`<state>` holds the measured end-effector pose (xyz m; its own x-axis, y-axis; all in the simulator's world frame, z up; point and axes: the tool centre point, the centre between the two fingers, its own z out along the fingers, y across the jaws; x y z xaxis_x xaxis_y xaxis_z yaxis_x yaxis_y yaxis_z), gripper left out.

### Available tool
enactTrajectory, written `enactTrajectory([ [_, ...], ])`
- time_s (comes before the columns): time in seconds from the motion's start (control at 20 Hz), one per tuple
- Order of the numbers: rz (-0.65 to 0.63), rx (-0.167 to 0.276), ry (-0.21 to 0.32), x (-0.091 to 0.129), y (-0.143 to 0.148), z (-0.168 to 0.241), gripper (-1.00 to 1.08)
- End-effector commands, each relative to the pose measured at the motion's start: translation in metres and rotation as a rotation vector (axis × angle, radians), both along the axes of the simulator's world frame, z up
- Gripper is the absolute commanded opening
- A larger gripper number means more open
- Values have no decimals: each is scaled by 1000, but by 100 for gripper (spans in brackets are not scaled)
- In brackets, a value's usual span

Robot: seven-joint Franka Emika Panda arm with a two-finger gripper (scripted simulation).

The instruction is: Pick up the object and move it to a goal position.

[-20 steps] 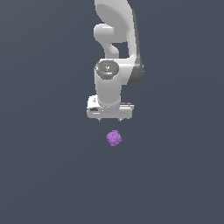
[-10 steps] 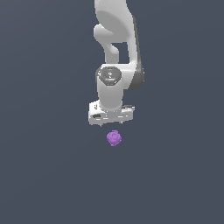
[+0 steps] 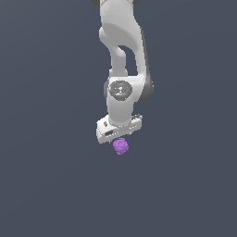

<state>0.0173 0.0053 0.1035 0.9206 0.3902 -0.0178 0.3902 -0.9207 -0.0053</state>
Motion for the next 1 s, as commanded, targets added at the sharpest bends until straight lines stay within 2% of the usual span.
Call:
enactTrajectory([
  [0.0,54,1,-7,4,2,-5,100],
  [0.4,144,3,-17,11,6,-13,100],
  [0.7,146,3,-17,11,6,-15,100],
  [0.95,148,3,-18,11,6,-33,100],
])
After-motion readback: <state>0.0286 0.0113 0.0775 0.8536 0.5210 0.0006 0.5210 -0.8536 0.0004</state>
